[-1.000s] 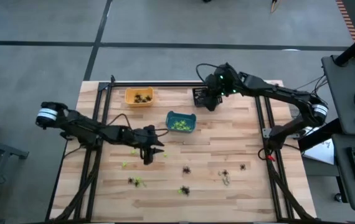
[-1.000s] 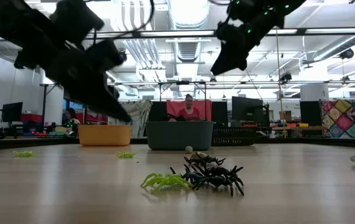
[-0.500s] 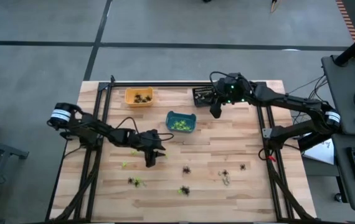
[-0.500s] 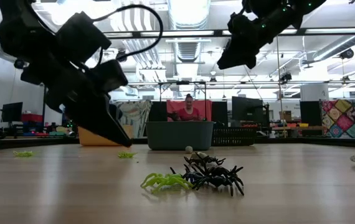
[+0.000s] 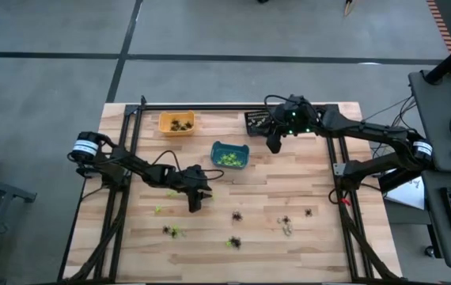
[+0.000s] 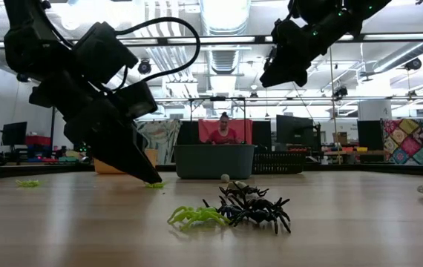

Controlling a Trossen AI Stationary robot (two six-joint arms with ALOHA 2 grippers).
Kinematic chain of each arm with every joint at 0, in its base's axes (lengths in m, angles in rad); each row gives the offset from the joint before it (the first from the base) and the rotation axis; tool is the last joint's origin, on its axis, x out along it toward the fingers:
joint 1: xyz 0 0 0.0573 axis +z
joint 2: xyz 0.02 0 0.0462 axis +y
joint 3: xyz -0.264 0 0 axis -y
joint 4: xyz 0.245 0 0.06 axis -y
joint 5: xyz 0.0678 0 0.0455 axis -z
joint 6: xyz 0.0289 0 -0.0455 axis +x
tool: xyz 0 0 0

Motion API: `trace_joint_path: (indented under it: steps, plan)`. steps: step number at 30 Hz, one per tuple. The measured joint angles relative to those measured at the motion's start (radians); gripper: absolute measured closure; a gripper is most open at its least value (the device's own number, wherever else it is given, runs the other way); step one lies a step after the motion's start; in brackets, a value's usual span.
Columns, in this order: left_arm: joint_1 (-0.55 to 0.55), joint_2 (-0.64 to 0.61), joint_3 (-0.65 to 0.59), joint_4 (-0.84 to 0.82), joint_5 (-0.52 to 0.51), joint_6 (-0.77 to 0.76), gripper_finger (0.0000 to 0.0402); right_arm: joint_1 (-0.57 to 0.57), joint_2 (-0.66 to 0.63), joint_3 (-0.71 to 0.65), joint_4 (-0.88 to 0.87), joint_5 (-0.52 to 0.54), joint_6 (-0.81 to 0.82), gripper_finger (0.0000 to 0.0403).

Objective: Sort Halloween decoration
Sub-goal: Put the green spider toy into the blue bin

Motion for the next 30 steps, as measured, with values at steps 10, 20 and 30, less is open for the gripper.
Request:
trace_joint_path:
  steps: [10,20,30]
  plan:
    - [-0.002,-0.001,-0.002,-0.014,-0.026,0.013,0.0395,0.001,0.0,0.0,0.0,0.001,0.005,0.0291]
    - [-0.002,-0.068,-0.007,-0.064,-0.043,0.042,0.0401,0.004,0.001,0.0,0.0,0.001,0.005,0.0292]
    - [-0.001,-0.189,-0.007,-0.101,-0.11,0.099,0.0401,0.025,0.001,0.0,-0.001,0.001,0.001,0.0294]
